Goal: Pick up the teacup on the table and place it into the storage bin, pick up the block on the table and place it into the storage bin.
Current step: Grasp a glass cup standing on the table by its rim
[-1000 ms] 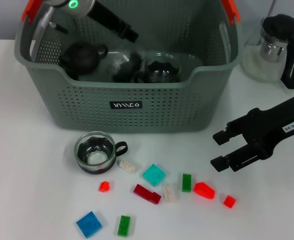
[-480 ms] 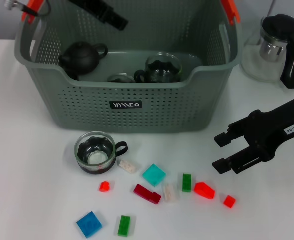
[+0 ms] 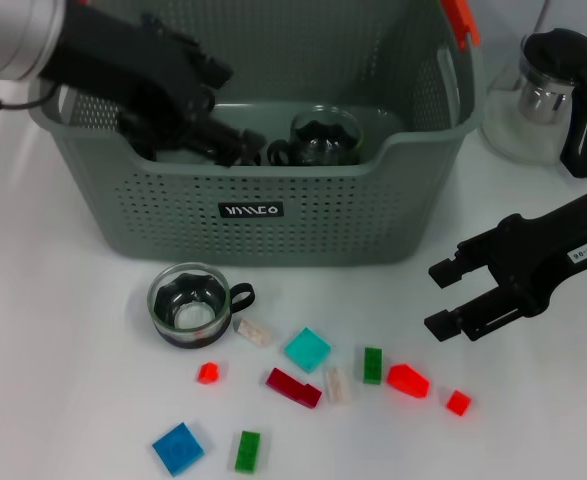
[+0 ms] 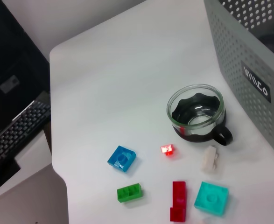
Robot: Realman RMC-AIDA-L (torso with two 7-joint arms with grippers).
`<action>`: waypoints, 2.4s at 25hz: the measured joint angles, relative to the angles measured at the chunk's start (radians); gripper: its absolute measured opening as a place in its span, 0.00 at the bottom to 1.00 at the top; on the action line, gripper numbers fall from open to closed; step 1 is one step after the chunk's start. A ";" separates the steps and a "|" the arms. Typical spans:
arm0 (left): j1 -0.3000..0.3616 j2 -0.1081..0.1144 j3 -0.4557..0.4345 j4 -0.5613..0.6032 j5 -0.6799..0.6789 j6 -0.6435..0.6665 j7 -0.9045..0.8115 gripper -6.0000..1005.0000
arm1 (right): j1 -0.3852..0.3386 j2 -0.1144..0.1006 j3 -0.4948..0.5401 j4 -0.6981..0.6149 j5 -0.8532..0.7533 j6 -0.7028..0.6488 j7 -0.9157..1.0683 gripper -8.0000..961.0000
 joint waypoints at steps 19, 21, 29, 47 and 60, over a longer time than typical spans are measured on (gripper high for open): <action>0.274 -0.069 0.077 0.050 0.103 0.099 0.466 0.81 | 0.018 0.036 0.009 0.067 0.004 0.035 -0.002 0.84; 0.269 -0.069 0.116 0.005 0.155 0.072 0.498 0.81 | 0.019 0.045 0.008 0.068 0.004 0.041 0.001 0.84; 0.254 -0.069 0.223 -0.103 0.246 -0.037 0.568 0.81 | 0.026 0.068 0.008 0.071 0.006 0.066 0.027 0.84; 0.205 -0.072 0.365 -0.295 0.322 -0.210 0.592 0.81 | 0.021 0.079 0.005 0.106 0.007 0.104 0.026 0.84; 0.191 -0.073 0.369 -0.358 0.325 -0.251 0.581 0.81 | 0.021 0.079 0.009 0.125 0.004 0.106 0.015 0.84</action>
